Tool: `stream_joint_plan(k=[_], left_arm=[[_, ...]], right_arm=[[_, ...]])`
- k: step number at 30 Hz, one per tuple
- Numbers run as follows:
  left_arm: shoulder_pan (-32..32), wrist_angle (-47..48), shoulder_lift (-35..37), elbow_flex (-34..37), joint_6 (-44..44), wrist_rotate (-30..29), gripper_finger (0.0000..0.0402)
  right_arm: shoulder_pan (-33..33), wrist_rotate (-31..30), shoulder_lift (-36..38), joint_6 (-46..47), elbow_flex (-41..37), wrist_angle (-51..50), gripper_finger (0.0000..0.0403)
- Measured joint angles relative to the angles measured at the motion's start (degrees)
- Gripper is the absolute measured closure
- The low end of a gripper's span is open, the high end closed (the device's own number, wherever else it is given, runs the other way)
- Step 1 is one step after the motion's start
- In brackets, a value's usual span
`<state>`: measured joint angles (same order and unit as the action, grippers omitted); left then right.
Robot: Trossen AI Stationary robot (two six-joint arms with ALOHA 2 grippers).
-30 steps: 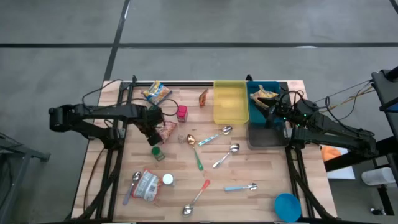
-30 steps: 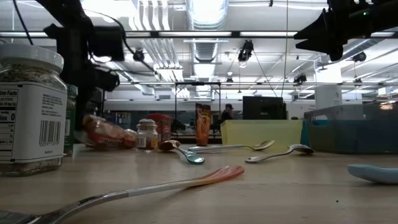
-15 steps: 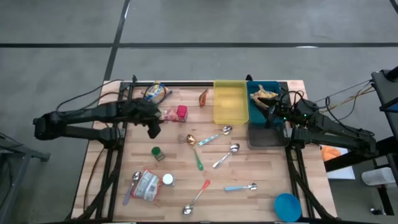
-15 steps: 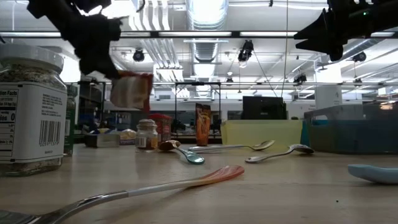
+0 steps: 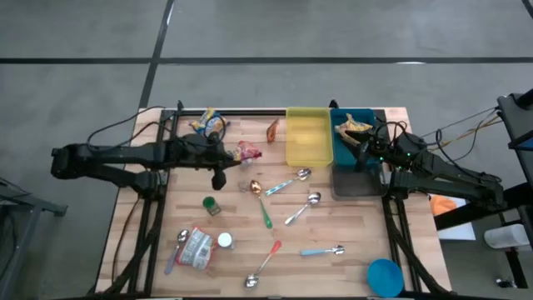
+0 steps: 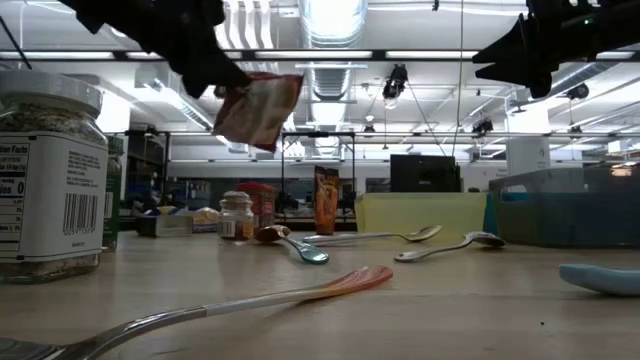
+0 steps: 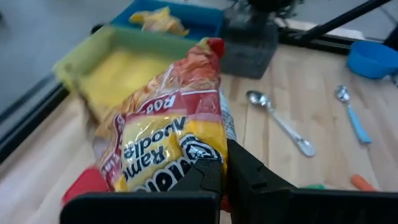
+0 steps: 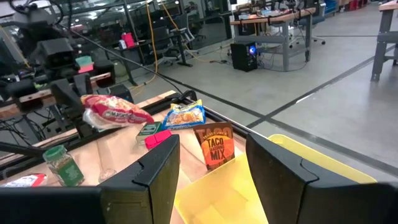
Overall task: Pick & Place Food Item
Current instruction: Put the red noodle pack into the blue bin
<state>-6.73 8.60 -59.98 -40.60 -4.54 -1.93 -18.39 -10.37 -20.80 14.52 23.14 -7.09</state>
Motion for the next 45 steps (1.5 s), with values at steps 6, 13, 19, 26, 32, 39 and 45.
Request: stream_joint_plan(k=[6, 13, 19, 26, 32, 39, 45], left_arm=[[3.3, -10.7, -6.0, 0.0, 3.0, 0.0, 0.0401], [5.4, -19.4, -13.1, -1.4, 6.1, 0.6, 0.0401], [6.5, -19.3, -20.7, -8.2, 8.0, 1.4, 0.0401], [6.4, -19.1, -30.7, -16.9, 11.6, 5.4, 0.0401], [6.4, -19.1, -39.7, -23.3, 12.4, 8.4, 0.0401], [6.4, -19.1, -48.3, -29.6, 12.7, 10.8, 0.0401], [6.4, -19.1, -54.5, -33.4, 12.7, 10.8, 0.0401]], right_arm=[[0.0, 0.0, 0.0, 0.0, 0.0, 0.0, 0.022], [0.0, 0.0, 0.0, 0.0, 0.0, 0.0, 0.022], [0.0, 0.0, 0.0, 0.0, 0.0, 0.0, 0.022], [0.0, 0.0, 0.0, 0.0, 0.0, 0.0, 0.022], [0.0, 0.0, 0.0, 0.0, 0.0, 0.0, 0.022], [0.0, 0.0, 0.0, 0.0, 0.0, 0.0, 0.022], [0.0, 0.0, 0.0, 0.0, 0.0, 0.0, 0.022]])
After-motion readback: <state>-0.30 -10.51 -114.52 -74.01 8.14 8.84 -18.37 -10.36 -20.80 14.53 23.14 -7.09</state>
